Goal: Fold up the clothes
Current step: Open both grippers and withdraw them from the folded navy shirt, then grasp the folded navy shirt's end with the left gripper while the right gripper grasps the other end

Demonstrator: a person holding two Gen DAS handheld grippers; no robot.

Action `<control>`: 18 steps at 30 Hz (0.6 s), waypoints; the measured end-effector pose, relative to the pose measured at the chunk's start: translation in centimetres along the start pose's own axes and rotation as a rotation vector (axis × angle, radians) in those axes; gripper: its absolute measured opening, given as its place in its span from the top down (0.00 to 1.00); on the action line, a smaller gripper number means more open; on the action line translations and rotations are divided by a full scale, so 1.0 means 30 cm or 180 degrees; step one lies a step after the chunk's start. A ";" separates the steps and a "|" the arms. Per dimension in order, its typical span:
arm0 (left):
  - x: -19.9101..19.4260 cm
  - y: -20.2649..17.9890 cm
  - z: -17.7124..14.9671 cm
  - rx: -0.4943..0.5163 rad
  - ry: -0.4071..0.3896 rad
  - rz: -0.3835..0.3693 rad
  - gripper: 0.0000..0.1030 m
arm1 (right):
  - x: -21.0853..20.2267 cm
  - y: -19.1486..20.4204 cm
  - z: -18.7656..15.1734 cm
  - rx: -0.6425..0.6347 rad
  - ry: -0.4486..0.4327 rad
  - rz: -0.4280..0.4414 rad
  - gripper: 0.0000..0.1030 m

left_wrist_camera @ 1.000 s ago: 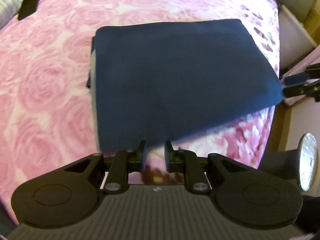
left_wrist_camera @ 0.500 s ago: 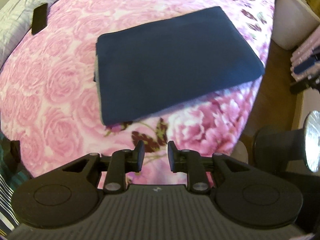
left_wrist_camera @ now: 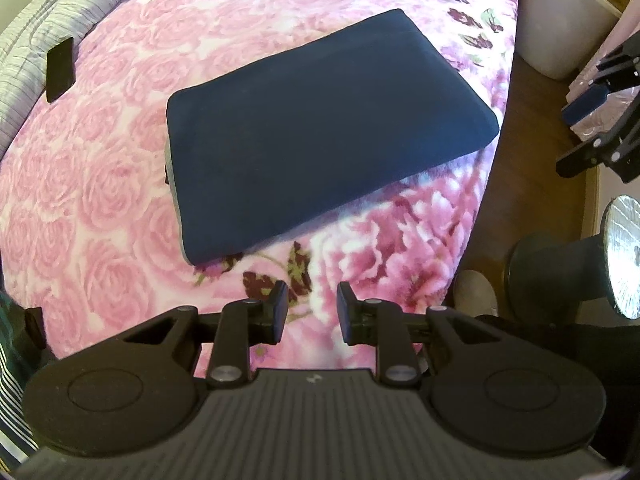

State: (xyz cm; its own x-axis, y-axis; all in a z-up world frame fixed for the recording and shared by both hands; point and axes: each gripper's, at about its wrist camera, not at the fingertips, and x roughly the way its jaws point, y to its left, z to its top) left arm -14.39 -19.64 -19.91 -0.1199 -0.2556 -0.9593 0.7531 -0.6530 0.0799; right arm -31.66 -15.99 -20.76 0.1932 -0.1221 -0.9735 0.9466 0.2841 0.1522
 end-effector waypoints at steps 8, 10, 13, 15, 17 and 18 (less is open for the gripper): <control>0.004 -0.005 0.016 0.0273 -0.0222 0.0061 0.68 | -0.001 0.054 0.021 -0.0366 -0.0181 -0.0148 0.34; 0.013 -0.022 0.016 0.0518 -0.0341 0.0112 0.63 | 0.005 0.077 0.023 -0.0565 -0.0259 -0.0190 0.34; 0.036 -0.046 0.015 0.0874 -0.0499 0.0149 0.63 | 0.038 0.117 0.014 -0.0940 -0.0314 -0.0290 0.34; 0.066 -0.059 0.013 0.1103 -0.0547 0.0190 0.63 | 0.069 0.144 0.002 -0.1213 -0.0362 -0.0355 0.34; 0.097 -0.073 0.012 0.1333 -0.0592 0.0233 0.63 | 0.102 0.171 -0.011 -0.1497 -0.0416 -0.0434 0.34; 0.111 -0.076 0.012 0.1422 -0.0622 0.0251 0.62 | 0.116 0.180 -0.016 -0.1628 -0.0446 -0.0490 0.33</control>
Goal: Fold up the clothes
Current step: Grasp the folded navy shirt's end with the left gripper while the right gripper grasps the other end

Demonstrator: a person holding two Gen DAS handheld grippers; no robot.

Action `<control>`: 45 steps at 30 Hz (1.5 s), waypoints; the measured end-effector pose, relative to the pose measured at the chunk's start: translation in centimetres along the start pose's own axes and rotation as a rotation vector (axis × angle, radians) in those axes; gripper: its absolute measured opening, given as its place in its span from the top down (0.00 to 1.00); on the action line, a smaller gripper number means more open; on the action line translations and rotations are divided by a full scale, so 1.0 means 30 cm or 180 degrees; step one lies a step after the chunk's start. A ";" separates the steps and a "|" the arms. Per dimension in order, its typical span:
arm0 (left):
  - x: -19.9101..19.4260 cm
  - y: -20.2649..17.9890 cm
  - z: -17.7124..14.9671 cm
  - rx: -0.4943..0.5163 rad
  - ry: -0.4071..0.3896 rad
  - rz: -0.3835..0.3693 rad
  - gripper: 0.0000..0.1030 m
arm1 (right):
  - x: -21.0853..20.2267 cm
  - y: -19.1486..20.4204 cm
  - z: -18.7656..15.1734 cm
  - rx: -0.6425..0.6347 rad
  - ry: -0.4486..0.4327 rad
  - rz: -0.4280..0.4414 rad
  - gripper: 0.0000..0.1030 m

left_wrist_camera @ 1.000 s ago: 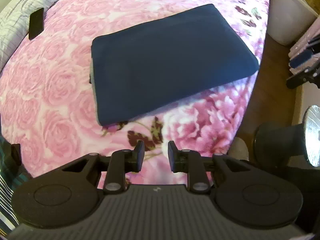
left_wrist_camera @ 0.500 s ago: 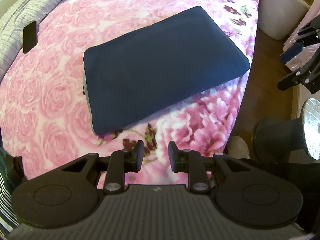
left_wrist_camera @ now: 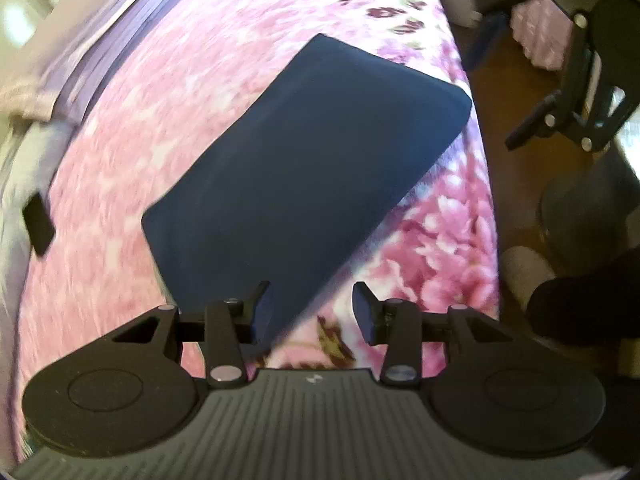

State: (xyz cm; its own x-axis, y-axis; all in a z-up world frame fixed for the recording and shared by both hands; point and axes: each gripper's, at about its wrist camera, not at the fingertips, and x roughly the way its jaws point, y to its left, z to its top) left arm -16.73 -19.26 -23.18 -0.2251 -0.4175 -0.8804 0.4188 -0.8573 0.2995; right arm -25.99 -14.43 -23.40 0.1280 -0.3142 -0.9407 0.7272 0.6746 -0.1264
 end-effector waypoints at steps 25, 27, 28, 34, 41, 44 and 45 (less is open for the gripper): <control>0.161 -0.028 -0.040 0.1160 -0.0446 0.0217 0.51 | 0.243 -0.038 0.073 -0.0989 -0.0153 -0.0442 0.51; 0.176 -0.047 -0.050 0.1279 -0.0439 0.0378 0.48 | 0.210 -0.055 0.068 -0.0951 -0.0268 -0.0435 0.54; 0.193 -0.053 -0.052 0.1328 -0.0399 0.0452 0.48 | 0.196 -0.063 0.068 -0.0936 -0.0313 -0.0434 0.55; 0.279 -0.027 -0.037 0.1281 -0.0192 0.0496 0.69 | 0.165 -0.063 0.057 -0.0948 -0.0373 -0.0411 0.55; 0.233 0.061 0.004 0.0912 -0.0191 0.0193 0.80 | 0.182 0.073 0.002 -0.1204 -0.0383 -0.0563 0.34; 0.217 0.081 0.024 0.0838 -0.0181 0.0115 0.80 | 0.225 0.104 0.019 -0.1302 -0.0381 -0.0642 0.29; 0.213 0.081 0.028 0.0871 -0.0181 0.0110 0.80 | 0.242 0.104 0.029 -0.1302 -0.0377 -0.0669 0.29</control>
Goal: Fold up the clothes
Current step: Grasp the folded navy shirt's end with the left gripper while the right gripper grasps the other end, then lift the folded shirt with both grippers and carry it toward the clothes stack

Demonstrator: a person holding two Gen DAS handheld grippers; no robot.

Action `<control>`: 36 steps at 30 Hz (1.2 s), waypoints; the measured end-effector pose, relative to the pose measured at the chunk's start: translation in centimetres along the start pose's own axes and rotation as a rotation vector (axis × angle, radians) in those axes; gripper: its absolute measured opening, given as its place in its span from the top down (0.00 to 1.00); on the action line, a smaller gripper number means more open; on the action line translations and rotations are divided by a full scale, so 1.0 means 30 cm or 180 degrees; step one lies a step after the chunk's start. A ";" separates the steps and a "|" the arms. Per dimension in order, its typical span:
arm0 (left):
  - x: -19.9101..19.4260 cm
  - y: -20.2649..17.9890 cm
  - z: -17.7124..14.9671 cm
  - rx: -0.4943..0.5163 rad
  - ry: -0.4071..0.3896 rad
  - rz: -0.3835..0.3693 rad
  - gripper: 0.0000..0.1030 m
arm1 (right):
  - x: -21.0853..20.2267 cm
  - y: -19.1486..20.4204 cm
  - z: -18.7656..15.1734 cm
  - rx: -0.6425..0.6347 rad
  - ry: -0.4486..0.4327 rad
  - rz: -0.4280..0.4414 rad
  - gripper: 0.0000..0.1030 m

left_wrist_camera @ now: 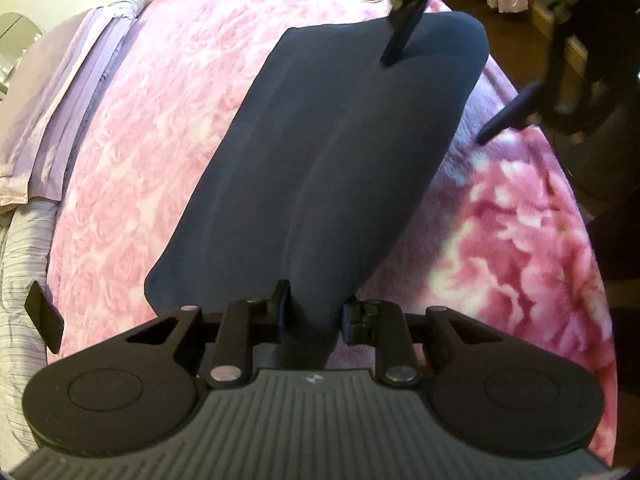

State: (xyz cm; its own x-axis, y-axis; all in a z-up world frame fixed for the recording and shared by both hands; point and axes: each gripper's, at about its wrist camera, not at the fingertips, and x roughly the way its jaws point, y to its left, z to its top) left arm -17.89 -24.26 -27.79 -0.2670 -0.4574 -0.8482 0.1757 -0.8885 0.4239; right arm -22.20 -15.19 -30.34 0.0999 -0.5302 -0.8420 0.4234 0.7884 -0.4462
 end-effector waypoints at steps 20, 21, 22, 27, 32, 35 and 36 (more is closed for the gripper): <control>0.022 -0.128 -0.044 0.0517 0.0121 0.0448 0.68 | 0.099 -0.091 0.007 0.0145 0.0169 0.0013 0.45; 0.028 -0.129 -0.051 0.0513 0.0148 0.0476 0.68 | 0.097 -0.089 0.006 0.0126 0.0165 0.0014 0.45; 0.033 -0.131 -0.057 0.0533 0.0172 0.0510 0.68 | 0.096 -0.087 0.004 0.0107 0.0161 0.0015 0.45; 0.059 -0.136 -0.062 0.0612 0.0203 0.0553 0.69 | 0.091 -0.074 0.004 0.0073 0.0160 0.0002 0.45; 0.069 -0.103 -0.051 0.0421 0.0181 0.0442 0.84 | 0.118 -0.041 0.010 -0.0075 0.0191 -0.0056 0.44; 0.055 -0.101 -0.058 0.0407 0.0126 0.0438 0.84 | 0.147 -0.019 0.013 -0.0211 0.0237 -0.0110 0.37; 0.055 -0.104 -0.059 0.0425 0.0123 0.0441 0.83 | 0.158 -0.013 0.014 -0.0215 0.0247 -0.0115 0.36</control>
State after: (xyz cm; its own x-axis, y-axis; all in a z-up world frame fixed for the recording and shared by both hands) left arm -17.19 -22.19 -31.07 -0.2120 -0.5763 -0.7893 0.0804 -0.8151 0.5736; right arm -21.51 -18.14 -34.05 0.0145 -0.5349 -0.8448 0.3635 0.7899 -0.4939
